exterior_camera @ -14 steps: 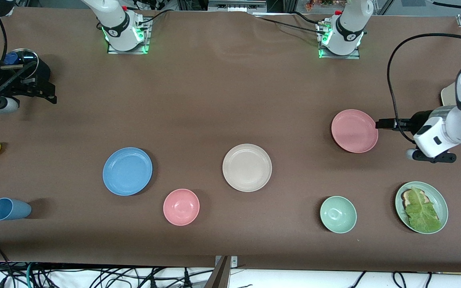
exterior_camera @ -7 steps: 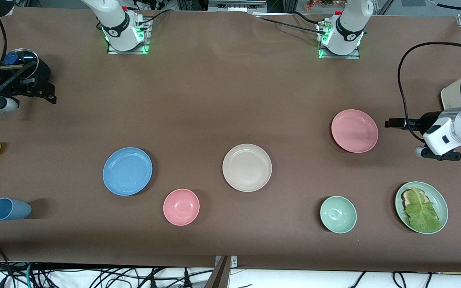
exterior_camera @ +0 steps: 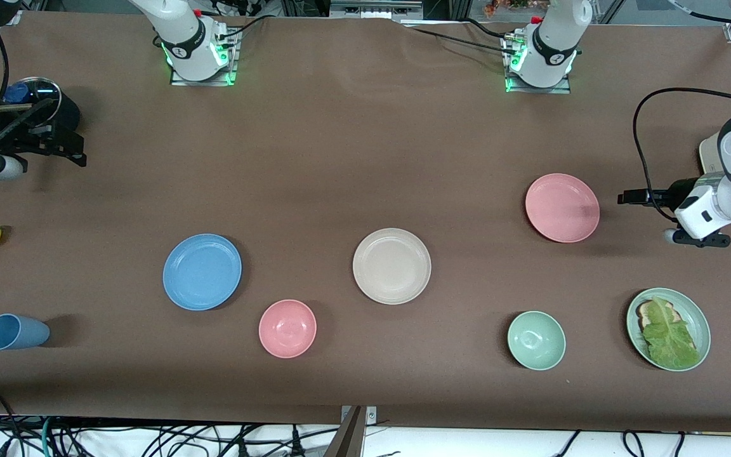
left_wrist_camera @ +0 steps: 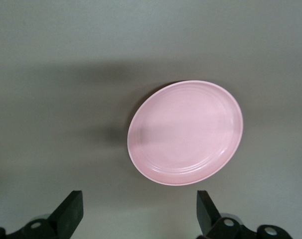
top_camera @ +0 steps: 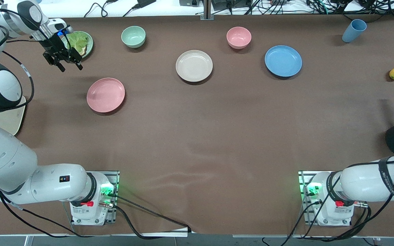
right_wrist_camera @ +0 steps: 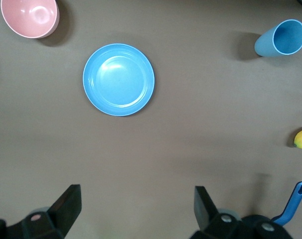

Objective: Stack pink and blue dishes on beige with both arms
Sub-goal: 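Move the left gripper to the pink plate while the right gripper approaches the blue plate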

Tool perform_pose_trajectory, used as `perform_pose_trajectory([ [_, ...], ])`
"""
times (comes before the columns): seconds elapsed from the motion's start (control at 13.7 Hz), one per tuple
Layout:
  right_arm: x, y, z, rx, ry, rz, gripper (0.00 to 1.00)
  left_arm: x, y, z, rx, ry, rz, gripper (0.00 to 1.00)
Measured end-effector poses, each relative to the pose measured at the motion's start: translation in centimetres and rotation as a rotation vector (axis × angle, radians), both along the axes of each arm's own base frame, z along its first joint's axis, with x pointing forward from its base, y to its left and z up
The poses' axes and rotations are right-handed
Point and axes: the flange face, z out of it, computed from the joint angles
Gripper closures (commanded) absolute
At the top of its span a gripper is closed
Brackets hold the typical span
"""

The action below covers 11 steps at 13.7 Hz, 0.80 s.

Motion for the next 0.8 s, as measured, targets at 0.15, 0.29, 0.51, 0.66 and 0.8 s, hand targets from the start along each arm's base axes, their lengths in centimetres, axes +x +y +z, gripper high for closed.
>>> perform_pose_trajectory([
  [0.15, 1.0, 0.1, -2.0, -0.001, 0.025, 0.0, 0.0, -0.6, 0.3, -1.0, 0.001, 0.009, 0.009, 0.0],
  [0.29, 2.1, 0.1, -4.1, -0.003, 0.044, 0.001, 0.0, -1.3, 0.9, -2.3, 0.007, 0.01, 0.023, 0.0],
  [0.51, 3.8, 0.4, -6.8, -0.002, 0.044, 0.004, 0.0, -2.7, 1.0, -5.2, 0.001, 0.002, 0.052, 0.0],
  [0.66, 5.1, 0.7, -9.2, -0.002, 0.042, 0.01, 0.0, -3.5, 0.8, -6.9, -0.004, -0.006, 0.069, 0.0],
  [0.8, 6.1, 0.9, -11.1, -0.001, 0.043, 0.013, 0.0, -4.1, 0.7, -8.3, -0.003, -0.017, 0.083, 0.0],
])
